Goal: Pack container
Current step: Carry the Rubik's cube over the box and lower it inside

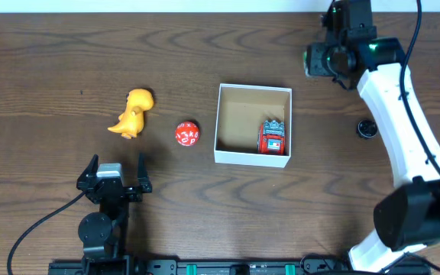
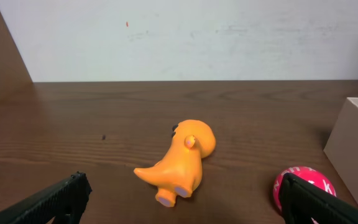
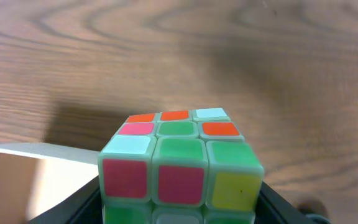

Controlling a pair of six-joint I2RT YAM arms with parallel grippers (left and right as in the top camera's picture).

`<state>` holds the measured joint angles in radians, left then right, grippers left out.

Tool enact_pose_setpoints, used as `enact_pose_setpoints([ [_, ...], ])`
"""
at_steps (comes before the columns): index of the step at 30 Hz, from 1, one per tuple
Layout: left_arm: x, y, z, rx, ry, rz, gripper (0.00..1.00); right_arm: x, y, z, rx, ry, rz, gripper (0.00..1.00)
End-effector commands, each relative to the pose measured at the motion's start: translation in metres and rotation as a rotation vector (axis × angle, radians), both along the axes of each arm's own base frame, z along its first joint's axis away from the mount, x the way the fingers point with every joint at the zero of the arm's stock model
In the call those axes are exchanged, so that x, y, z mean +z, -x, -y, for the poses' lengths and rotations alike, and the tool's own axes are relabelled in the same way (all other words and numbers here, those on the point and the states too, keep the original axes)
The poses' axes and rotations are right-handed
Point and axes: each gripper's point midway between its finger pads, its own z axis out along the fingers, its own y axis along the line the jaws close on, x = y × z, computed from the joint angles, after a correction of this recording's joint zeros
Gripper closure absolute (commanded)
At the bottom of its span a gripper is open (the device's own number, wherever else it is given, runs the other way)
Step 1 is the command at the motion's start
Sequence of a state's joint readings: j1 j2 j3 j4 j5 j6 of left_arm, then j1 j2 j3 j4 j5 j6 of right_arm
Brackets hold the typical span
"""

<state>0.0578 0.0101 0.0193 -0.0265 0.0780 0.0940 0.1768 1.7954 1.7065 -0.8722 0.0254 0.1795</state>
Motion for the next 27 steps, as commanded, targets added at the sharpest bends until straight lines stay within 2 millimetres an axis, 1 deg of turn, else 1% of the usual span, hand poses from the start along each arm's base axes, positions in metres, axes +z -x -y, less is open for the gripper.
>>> enact_pose_setpoints([
  [1,-0.015,0.001,0.003,-0.014,0.004,-0.046,0.02,0.036,0.003,-0.019,0.034,-0.019,0.092,0.58],
  [4,-0.015,0.001,0.003,-0.014,0.005,-0.046,0.02,0.041,0.005,-0.034,0.066,-0.024,0.107,0.57],
  [11,-0.015,0.001,0.003,-0.014,0.004,-0.046,0.02,0.037,0.017,-0.061,0.129,-0.023,0.084,0.55],
  [17,-0.015,0.001,0.003,-0.014,0.004,-0.046,0.02,0.025,0.034,-0.076,0.175,-0.013,0.021,0.54],
  [22,-0.015,0.001,0.003,-0.014,0.004,-0.046,0.02,0.016,0.043,-0.095,0.232,-0.052,-0.014,0.54],
  [27,-0.015,0.001,0.003,-0.014,0.004,-0.046,0.02,0.002,0.050,-0.107,0.303,-0.035,-0.057,0.55],
])
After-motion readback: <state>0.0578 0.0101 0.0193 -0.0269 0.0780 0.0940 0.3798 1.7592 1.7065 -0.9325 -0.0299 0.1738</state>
